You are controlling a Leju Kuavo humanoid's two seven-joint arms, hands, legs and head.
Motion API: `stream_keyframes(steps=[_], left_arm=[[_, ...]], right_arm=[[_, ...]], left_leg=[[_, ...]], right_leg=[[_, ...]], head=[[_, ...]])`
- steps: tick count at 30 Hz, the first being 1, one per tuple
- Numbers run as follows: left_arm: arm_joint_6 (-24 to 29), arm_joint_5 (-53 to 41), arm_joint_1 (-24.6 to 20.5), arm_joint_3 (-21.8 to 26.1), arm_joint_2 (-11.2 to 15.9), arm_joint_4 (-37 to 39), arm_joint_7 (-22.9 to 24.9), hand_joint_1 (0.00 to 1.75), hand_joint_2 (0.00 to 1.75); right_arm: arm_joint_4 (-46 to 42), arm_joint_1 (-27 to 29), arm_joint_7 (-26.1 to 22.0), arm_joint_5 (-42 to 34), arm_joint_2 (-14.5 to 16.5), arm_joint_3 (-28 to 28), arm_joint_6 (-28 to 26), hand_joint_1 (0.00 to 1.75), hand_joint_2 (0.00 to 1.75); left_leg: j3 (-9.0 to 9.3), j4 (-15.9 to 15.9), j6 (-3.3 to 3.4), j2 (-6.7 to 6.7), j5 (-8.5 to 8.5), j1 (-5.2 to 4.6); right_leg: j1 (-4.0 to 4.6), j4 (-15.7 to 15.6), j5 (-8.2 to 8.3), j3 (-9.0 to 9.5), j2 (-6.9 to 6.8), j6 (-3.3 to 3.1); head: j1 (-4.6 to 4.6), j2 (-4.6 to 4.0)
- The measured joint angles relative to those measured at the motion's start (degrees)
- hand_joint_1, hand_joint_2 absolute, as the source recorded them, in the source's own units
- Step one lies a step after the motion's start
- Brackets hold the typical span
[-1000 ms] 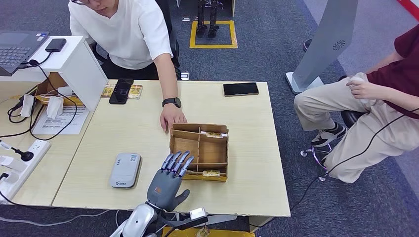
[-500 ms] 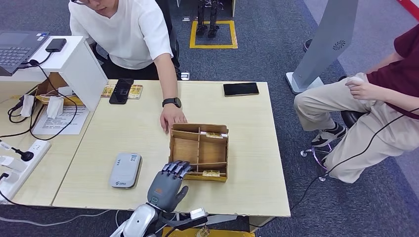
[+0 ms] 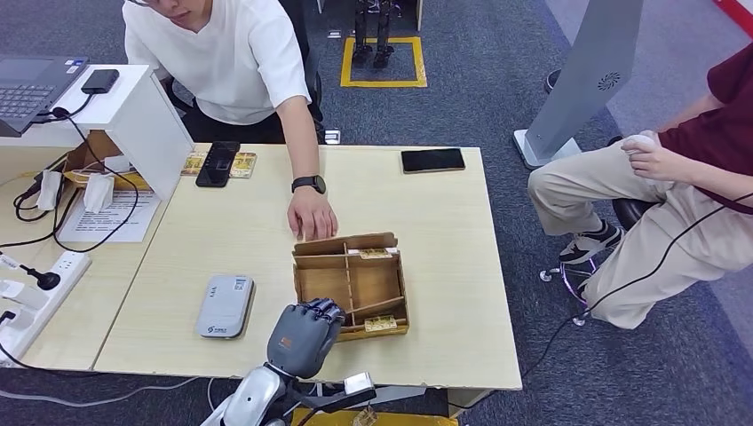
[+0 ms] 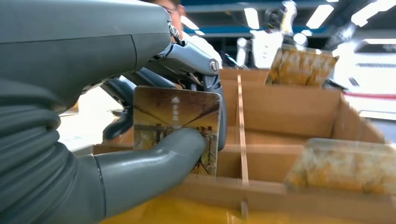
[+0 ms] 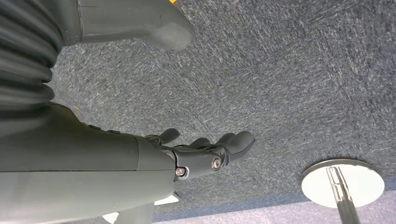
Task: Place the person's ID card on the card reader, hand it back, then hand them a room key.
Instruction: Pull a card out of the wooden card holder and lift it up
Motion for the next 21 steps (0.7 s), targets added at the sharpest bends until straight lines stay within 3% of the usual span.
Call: stream_keyframes(steps=[6, 21], left_arm=[[6.3, -0.5, 3.3, 4.6, -2.0, -1.8, -3.3, 1.75, 1.75], [6.4, 0.0, 5.5, 10.2, -4.5, -3.5, -7.5, 1.75, 1.75]], right_arm=[[0.0, 0.1, 0.6, 1.0, 0.0, 0.2, 0.0, 0.0, 1.75], [0.0, 0.1, 0.5, 1.6, 0.0, 0.1, 0.0, 0.0, 1.75]], left_leg=[[-0.01, 0.0, 0.0, 0.0, 0.0, 0.0], [-0.02, 0.0, 0.0, 0.0, 0.0, 0.0]], right_leg=[[0.0, 0.0, 0.0, -0.01, -0.01, 0.0], [0.0, 0.0, 0.0, -0.01, -0.01, 0.0]], head=[[0.0, -0.01], [0.0, 0.0]])
